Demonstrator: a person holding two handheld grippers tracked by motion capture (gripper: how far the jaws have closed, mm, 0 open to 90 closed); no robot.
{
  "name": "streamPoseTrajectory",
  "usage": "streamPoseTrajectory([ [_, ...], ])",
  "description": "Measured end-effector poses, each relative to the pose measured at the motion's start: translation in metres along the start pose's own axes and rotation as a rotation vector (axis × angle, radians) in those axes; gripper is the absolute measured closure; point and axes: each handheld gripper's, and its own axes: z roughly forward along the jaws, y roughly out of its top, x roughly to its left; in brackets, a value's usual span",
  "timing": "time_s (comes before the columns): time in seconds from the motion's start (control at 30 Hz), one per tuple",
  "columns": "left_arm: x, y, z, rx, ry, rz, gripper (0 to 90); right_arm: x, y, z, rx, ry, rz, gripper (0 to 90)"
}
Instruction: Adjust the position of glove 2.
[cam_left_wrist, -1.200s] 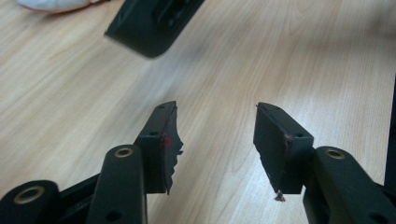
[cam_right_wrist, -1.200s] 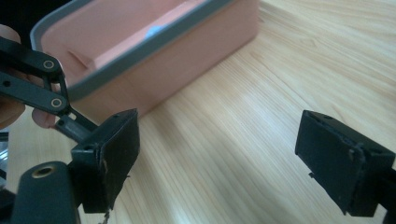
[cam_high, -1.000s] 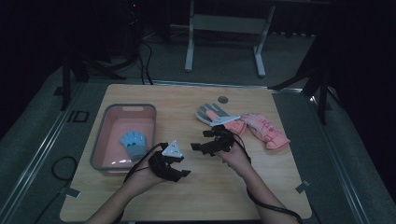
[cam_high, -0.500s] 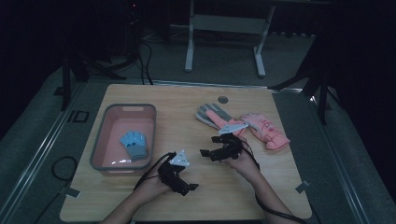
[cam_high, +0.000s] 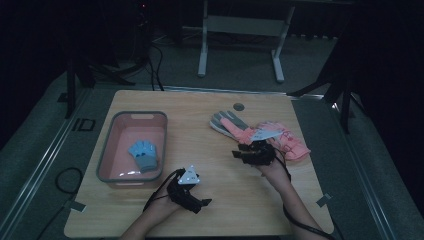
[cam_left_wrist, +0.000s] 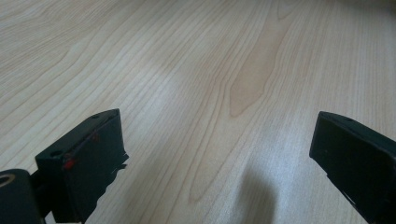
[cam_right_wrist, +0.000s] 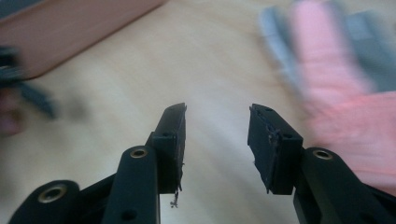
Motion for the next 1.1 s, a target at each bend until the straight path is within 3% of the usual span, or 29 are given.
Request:
streamPoseTrajectory([
  [0.2, -0.002, -0.001, -0.002, -0.006, 0.005, 0.008, 3.5, -0.042, 0.019, 0.001, -0.031, -0.097, 0.014, 62.9],
  [0.27, -0.003, -0.001, -0.003, -0.014, 0.002, 0.003, 3.5, -0.055, 0.026, 0.006, -0.029, -0.108, 0.032, 63.1],
  [0.53, 0.0, -0.003, 0.0, -0.004, -0.004, 0.01, 3.5, -0.093, 0.046, 0.039, 0.057, -0.139, 0.007, 59.4],
  [0.67, 0.0, -0.004, 0.001, 0.003, -0.004, 0.013, 3.9, -0.098, 0.046, 0.056, 0.113, -0.157, -0.019, 57.7],
  [0.73, 0.0, -0.004, 0.001, -0.001, 0.003, 0.015, 4.0, -0.102, 0.043, 0.064, 0.141, -0.161, -0.007, 57.7],
  [0.83, 0.0, -0.004, 0.001, -0.001, -0.004, 0.01, 3.9, -0.104, 0.04, 0.069, 0.135, -0.155, 0.01, 59.2],
  [0.97, 0.0, -0.005, 0.002, 0.004, -0.003, 0.014, 3.9, -0.099, 0.037, 0.075, 0.174, -0.178, -0.056, 62.4],
  [1.1, 0.001, -0.005, 0.002, 0.001, -0.004, 0.012, 3.9, -0.097, 0.037, 0.077, 0.189, -0.18, -0.064, 71.8],
])
